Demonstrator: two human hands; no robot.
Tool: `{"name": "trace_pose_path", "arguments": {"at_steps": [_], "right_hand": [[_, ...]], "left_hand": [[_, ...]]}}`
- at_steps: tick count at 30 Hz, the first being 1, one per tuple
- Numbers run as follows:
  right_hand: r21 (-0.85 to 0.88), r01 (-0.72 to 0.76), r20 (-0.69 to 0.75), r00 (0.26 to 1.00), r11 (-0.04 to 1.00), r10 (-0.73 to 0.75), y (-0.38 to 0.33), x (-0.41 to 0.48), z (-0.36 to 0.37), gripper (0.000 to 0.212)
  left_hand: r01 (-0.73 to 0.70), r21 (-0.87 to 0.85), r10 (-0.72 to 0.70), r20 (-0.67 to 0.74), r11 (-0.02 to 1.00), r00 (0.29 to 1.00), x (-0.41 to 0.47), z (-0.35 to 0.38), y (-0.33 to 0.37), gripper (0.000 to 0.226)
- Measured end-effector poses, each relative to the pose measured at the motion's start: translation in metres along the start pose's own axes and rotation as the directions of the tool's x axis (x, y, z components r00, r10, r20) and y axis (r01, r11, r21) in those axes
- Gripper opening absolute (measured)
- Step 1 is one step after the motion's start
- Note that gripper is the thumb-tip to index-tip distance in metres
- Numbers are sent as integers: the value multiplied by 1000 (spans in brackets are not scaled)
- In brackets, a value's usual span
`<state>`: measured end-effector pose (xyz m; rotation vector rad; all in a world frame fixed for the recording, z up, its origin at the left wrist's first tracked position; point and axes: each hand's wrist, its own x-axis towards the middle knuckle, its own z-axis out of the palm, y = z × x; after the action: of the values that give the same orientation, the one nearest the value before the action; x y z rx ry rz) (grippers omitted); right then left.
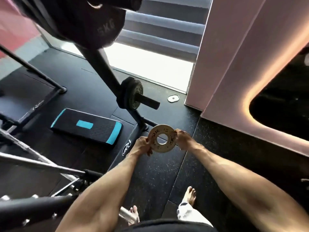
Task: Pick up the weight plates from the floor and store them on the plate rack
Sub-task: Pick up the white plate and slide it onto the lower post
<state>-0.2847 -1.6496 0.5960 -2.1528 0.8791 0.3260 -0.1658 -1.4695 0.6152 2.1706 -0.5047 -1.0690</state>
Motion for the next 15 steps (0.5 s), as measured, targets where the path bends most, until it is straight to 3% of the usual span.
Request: {"name": "trace_pose_path", "arguments": {"at_steps": [5, 8, 15], "right_hand": [[-17, 95, 72, 993, 995, -93, 0, 34, -52, 32], [-57, 158, 100, 983, 986, -152, -6, 62, -71, 27], [-181, 286, 157, 953, 941, -259, -26, 130, -94, 20]], "left_hand": [[14, -73, -22, -104, 997, 994, 25, 11, 33, 37], [34, -112, -51, -152, 993, 987, 38, 10, 47, 24], [65, -131, -90, -194, 989, 977, 84, -3, 67, 20]]}}
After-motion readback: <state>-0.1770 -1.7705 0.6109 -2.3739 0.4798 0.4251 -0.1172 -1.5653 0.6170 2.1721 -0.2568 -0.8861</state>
